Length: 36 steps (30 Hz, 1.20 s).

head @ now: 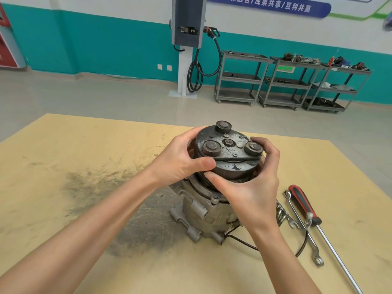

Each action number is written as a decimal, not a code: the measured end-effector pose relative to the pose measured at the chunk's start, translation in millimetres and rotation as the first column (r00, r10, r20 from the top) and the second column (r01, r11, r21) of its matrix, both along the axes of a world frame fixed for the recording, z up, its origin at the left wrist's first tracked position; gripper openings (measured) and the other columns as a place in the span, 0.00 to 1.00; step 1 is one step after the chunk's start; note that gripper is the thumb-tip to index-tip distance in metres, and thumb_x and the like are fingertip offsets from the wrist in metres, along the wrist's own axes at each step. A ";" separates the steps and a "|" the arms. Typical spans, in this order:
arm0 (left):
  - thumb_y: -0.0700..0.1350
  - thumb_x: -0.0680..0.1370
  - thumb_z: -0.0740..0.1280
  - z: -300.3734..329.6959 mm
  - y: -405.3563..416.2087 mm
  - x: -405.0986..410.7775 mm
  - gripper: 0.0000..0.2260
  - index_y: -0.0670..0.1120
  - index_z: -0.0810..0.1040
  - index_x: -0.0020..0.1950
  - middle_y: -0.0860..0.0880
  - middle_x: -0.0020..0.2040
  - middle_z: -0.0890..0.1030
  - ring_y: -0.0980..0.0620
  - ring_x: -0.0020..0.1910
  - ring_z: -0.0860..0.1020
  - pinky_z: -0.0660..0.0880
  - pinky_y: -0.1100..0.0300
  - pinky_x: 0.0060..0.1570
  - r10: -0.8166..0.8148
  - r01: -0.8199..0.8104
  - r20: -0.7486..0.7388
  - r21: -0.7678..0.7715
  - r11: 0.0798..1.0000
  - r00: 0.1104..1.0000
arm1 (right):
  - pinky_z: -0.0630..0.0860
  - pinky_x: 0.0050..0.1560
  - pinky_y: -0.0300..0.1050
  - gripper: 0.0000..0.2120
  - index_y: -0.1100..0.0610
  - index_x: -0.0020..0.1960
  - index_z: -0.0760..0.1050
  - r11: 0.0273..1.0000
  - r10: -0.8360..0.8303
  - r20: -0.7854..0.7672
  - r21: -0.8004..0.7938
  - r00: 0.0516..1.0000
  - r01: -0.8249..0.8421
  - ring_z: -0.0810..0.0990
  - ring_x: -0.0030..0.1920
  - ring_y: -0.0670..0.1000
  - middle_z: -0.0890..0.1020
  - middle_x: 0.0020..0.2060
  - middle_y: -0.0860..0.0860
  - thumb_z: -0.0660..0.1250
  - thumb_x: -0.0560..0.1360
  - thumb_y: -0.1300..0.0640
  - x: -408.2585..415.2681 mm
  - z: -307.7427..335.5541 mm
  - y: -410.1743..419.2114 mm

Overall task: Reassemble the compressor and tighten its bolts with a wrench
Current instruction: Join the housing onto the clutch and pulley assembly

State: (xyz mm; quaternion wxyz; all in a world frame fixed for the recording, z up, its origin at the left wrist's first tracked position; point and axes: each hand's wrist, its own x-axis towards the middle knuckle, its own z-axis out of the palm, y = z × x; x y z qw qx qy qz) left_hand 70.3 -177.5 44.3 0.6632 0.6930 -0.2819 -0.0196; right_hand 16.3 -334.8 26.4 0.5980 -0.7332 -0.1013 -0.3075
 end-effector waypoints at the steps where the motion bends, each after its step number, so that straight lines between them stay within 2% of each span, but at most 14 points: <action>1: 0.68 0.58 0.76 0.0 0.4 0.0 0.41 0.48 0.73 0.65 0.52 0.59 0.82 0.53 0.60 0.79 0.74 0.62 0.58 0.002 -0.002 0.000 0.006 1.000 1.000 | 0.78 0.49 0.34 0.41 0.39 0.61 0.65 1.000 -0.004 -0.003 -0.005 1.000 0.004 0.83 0.52 0.41 0.81 0.52 0.38 0.83 0.54 0.44 -0.3 0.2 -0.1; 7: 0.71 0.57 0.75 -1.1 1.6 -0.1 0.44 0.49 0.73 0.66 0.48 0.62 0.80 0.49 0.64 0.77 0.71 0.50 0.67 0.033 -0.034 0.024 0.063 0.997 0.999 | 0.79 0.50 0.37 0.41 0.37 0.61 0.64 0.998 -0.038 -0.018 -0.048 0.999 0.037 0.82 0.52 0.41 0.81 0.52 0.38 0.82 0.54 0.42 -2.6 0.7 -0.7; 10: 0.72 0.57 0.74 -0.7 2.0 -1.1 0.46 0.47 0.72 0.68 0.47 0.63 0.80 0.49 0.64 0.77 0.71 0.48 0.68 0.036 -0.038 0.027 0.088 0.995 0.999 | 0.80 0.51 0.41 0.42 0.37 0.62 0.63 0.996 -0.054 -0.024 -0.074 0.998 0.052 0.83 0.52 0.41 0.82 0.51 0.40 0.81 0.54 0.40 -3.0 -1.2 -1.0; 16: 0.73 0.57 0.73 0.8 3.7 -1.1 0.50 0.45 0.70 0.70 0.48 0.64 0.79 0.50 0.65 0.76 0.69 0.44 0.68 0.038 -0.044 0.041 0.154 0.987 0.998 | 0.79 0.50 0.38 0.41 0.35 0.61 0.62 0.993 -0.039 -0.058 -0.118 0.998 0.032 0.82 0.51 0.40 0.82 0.50 0.39 0.80 0.54 0.38 -3.7 -1.4 -4.6; 19: 0.74 0.57 0.72 0.7 4.2 -0.3 0.49 0.47 0.71 0.69 0.49 0.63 0.79 0.51 0.65 0.76 0.70 0.47 0.68 0.048 -0.056 0.048 0.163 0.985 0.998 | 0.77 0.51 0.36 0.38 0.37 0.60 0.62 0.986 0.083 -0.144 -0.131 0.986 -0.102 0.82 0.51 0.40 0.81 0.51 0.37 0.77 0.56 0.38 -5.3 8.3 -14.1; 21: 0.75 0.56 0.72 0.1 4.5 0.9 0.49 0.46 0.71 0.69 0.50 0.63 0.80 0.52 0.65 0.76 0.71 0.51 0.67 0.051 -0.058 0.050 0.163 0.985 0.997 | 0.77 0.58 0.46 0.38 0.41 0.62 0.64 0.958 0.237 -0.248 -0.102 0.939 -0.269 0.81 0.56 0.43 0.81 0.55 0.42 0.76 0.58 0.34 -4.6 22.5 -30.0; 23: 0.75 0.57 0.71 -0.3 4.7 1.5 0.49 0.46 0.71 0.69 0.51 0.63 0.80 0.53 0.64 0.76 0.72 0.55 0.65 0.044 -0.052 0.055 0.164 0.985 0.998 | 0.73 0.67 0.53 0.43 0.42 0.66 0.64 0.913 0.290 -0.337 -0.184 0.896 -0.365 0.77 0.64 0.46 0.77 0.64 0.46 0.72 0.58 0.27 -1.3 46.0 -46.9; 25: 0.75 0.56 0.71 0.0 4.7 1.6 0.49 0.47 0.71 0.69 0.52 0.63 0.80 0.54 0.64 0.76 0.72 0.56 0.65 0.037 -0.047 0.062 0.159 0.986 0.997 | 0.68 0.71 0.52 0.42 0.39 0.69 0.61 0.831 0.271 -0.377 -0.373 0.886 -0.413 0.71 0.68 0.43 0.72 0.69 0.46 0.69 0.59 0.26 7.2 77.4 -55.3; 26: 0.76 0.56 0.70 0.3 4.7 1.6 0.49 0.48 0.71 0.69 0.53 0.63 0.80 0.54 0.64 0.76 0.72 0.56 0.65 0.037 -0.047 0.068 0.157 0.986 0.997 | 0.67 0.72 0.51 0.42 0.38 0.69 0.60 0.744 0.262 -0.406 -0.493 0.876 -0.451 0.69 0.69 0.41 0.71 0.70 0.45 0.68 0.60 0.27 13.0 93.9 -54.9; 27: 0.76 0.56 0.70 0.6 4.5 1.6 0.49 0.48 0.72 0.68 0.53 0.63 0.80 0.54 0.64 0.76 0.71 0.57 0.65 0.037 -0.049 0.075 0.158 0.986 0.997 | 0.66 0.72 0.49 0.43 0.37 0.70 0.58 0.615 0.247 -0.448 -0.613 0.859 -0.496 0.67 0.70 0.40 0.69 0.72 0.44 0.67 0.60 0.26 19.3 109.1 -51.5; 29: 0.77 0.56 0.69 1.4 4.6 1.8 0.49 0.49 0.71 0.69 0.53 0.63 0.80 0.55 0.65 0.75 0.70 0.58 0.65 0.043 -0.056 0.079 0.167 0.984 0.996 | 0.63 0.71 0.44 0.52 0.38 0.74 0.53 0.291 0.165 -0.537 -0.775 0.827 -0.561 0.63 0.71 0.40 0.63 0.75 0.42 0.67 0.57 0.22 31.9 130.8 -37.9; 31: 0.77 0.56 0.68 2.1 7.0 2.3 0.48 0.51 0.70 0.69 0.55 0.64 0.78 0.57 0.66 0.74 0.69 0.59 0.66 0.028 -0.041 0.071 0.193 0.980 0.997 | 0.63 0.71 0.47 0.59 0.37 0.76 0.47 0.055 0.044 -0.593 -0.802 0.804 -0.595 0.63 0.73 0.46 0.59 0.76 0.42 0.67 0.51 0.23 40.2 140.8 -21.7; 33: 0.77 0.59 0.67 0.2 13.0 1.3 0.44 0.56 0.68 0.68 0.60 0.66 0.76 0.59 0.69 0.71 0.67 0.65 0.66 -0.005 -0.009 0.062 0.213 0.977 0.998 | 0.65 0.72 0.55 0.62 0.36 0.76 0.43 -0.047 -0.049 -0.624 -0.778 0.780 -0.626 0.64 0.74 0.52 0.58 0.75 0.44 0.68 0.48 0.25 43.9 143.4 -10.2; 36: 0.77 0.60 0.66 -12.3 26.9 -4.0 0.43 0.59 0.64 0.70 0.67 0.69 0.70 0.65 0.71 0.65 0.63 0.72 0.66 -0.011 0.000 0.050 0.227 0.974 0.999 | 0.66 0.71 0.60 0.62 0.34 0.75 0.42 -0.051 -0.099 -0.638 -0.763 0.763 -0.644 0.64 0.73 0.57 0.58 0.74 0.48 0.70 0.49 0.27 46.8 141.3 -5.8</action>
